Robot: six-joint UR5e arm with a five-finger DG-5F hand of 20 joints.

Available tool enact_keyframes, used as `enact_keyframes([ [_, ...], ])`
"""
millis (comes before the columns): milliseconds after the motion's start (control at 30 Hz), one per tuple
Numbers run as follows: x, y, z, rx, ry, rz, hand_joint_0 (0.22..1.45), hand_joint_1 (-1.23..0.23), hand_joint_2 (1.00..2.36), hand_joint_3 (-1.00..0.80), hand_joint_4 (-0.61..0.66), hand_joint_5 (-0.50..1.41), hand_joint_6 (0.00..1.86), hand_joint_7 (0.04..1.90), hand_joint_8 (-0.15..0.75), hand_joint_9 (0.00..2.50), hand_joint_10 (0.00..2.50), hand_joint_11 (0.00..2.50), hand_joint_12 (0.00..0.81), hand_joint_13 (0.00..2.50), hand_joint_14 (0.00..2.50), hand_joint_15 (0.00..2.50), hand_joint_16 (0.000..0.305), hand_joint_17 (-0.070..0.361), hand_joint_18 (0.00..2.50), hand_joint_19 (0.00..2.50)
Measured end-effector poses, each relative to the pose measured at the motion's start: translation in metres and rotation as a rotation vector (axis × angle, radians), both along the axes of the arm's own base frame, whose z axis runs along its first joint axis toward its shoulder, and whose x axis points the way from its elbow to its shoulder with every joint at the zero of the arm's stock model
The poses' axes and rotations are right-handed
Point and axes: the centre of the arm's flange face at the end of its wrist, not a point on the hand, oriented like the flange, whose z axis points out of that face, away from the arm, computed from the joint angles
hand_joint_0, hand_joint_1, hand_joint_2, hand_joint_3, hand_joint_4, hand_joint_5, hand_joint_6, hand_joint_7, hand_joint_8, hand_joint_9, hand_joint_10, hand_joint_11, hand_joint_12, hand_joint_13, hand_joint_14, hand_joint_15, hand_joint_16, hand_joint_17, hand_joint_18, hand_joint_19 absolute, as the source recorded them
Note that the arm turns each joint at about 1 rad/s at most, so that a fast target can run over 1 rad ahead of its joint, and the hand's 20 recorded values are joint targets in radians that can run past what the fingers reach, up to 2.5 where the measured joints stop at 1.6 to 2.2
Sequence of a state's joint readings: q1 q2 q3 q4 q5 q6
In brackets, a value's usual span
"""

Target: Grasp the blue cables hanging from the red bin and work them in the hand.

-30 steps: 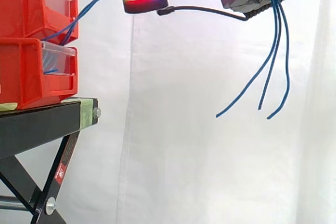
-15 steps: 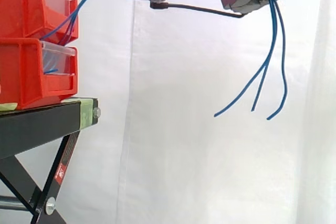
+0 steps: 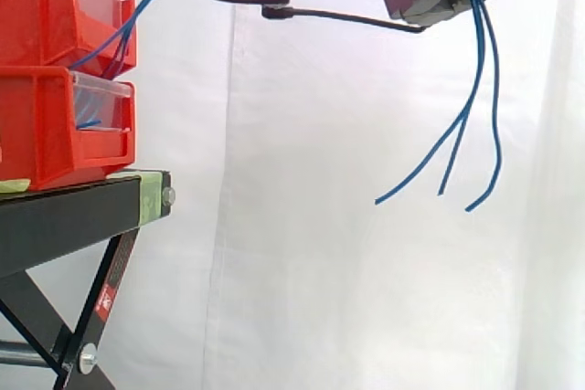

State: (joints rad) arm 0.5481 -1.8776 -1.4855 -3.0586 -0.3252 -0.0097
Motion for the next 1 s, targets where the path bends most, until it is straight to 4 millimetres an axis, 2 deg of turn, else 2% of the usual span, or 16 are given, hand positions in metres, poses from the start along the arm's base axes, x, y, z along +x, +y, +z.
enact_keyframes([
  [433, -0.0001, 0.0001, -0.0025, 0.003, -0.004, 0.0, 1.0, -0.61, 1.03, -0.1, 0.35, 0.33, 0.01, 1.17, 0.441, 0.85, 2.5, 2.5, 0.463, 1.05, 2.5, 1.4, 0.053, 0.119, 1.63, 1.22],
  [700, -0.0002, 0.0002, -0.0028, 0.003, -0.004, 0.001, 0.99, -0.62, 1.03, -0.03, 0.35, 0.3, 0.01, 1.16, 0.474, 0.75, 2.5, 2.5, 0.469, 1.01, 2.5, 1.36, 0.055, 0.123, 1.58, 1.19],
  [800, -0.0002, -0.0001, -0.0028, 0.003, -0.004, -0.001, 0.98, -0.63, 1.03, -0.07, 0.34, 0.29, 0.01, 1.16, 0.48, 0.74, 2.5, 2.5, 0.475, 1.01, 2.5, 1.35, 0.055, 0.124, 1.57, 1.2],
  [900, -0.0003, -0.0004, -0.0028, 0.002, -0.004, -0.003, 0.94, -0.63, 1.02, -0.35, 0.35, 0.29, 0.01, 1.16, 0.476, 0.73, 2.5, 2.5, 0.47, 1.0, 2.5, 1.34, 0.055, 0.123, 1.59, 1.25],
  [1000, -0.0004, -0.0005, -0.0028, 0.002, -0.004, -0.004, 0.94, -0.62, 1.02, -0.47, 0.36, 0.29, 0.01, 1.18, 0.476, 0.73, 2.5, 2.5, 0.469, 1.0, 2.5, 1.32, 0.054, 0.122, 1.59, 1.25],
])
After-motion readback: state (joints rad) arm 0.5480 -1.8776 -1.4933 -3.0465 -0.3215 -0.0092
